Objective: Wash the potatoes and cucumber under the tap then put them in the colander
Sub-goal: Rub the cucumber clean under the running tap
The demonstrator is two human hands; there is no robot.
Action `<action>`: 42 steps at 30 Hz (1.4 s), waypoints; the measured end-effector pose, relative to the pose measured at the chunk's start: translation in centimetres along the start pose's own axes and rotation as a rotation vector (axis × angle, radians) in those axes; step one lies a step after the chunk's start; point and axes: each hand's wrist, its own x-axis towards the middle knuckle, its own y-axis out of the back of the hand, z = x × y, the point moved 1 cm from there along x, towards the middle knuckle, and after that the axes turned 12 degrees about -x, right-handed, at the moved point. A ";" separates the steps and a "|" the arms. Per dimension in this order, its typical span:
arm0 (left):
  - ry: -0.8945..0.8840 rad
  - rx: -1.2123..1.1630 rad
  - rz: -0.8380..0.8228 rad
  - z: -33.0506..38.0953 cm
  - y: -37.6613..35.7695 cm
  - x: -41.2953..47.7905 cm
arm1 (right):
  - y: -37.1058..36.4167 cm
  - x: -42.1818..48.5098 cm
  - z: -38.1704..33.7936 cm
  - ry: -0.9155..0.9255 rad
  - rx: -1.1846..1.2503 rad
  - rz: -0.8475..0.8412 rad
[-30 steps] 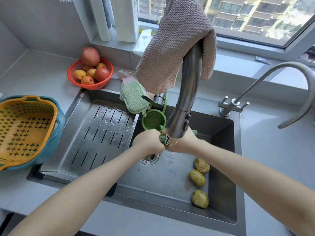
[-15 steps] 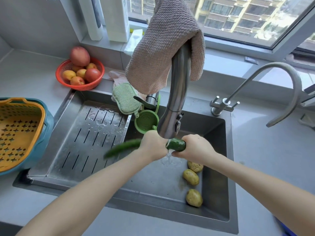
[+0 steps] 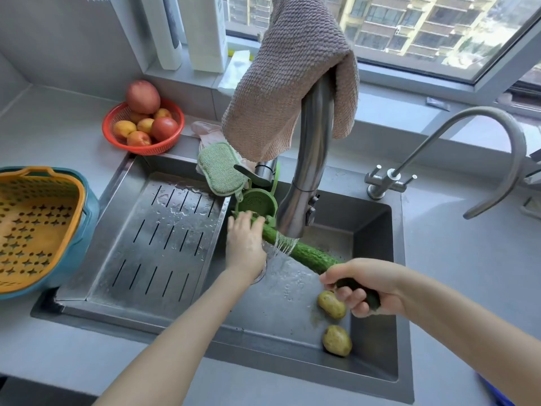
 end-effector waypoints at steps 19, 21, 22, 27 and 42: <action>1.058 -1.449 -0.156 4.2 -5.4 -0.1 | -6.1 2.8 0.0 -0.024 0.046 0.255; 1.036 -1.481 -0.103 3.3 -5.7 0.6 | -6.2 1.9 0.3 0.003 -0.020 0.294; 1.033 -1.471 -0.051 2.6 -5.8 1.0 | -6.3 1.5 0.5 0.021 -0.081 0.310; 1.065 -1.540 -0.043 0.5 -5.8 2.1 | -5.8 -1.0 1.1 0.094 -0.227 0.334; 1.069 -1.449 0.062 1.4 -4.3 4.1 | -3.5 4.6 0.2 0.029 -0.031 -0.002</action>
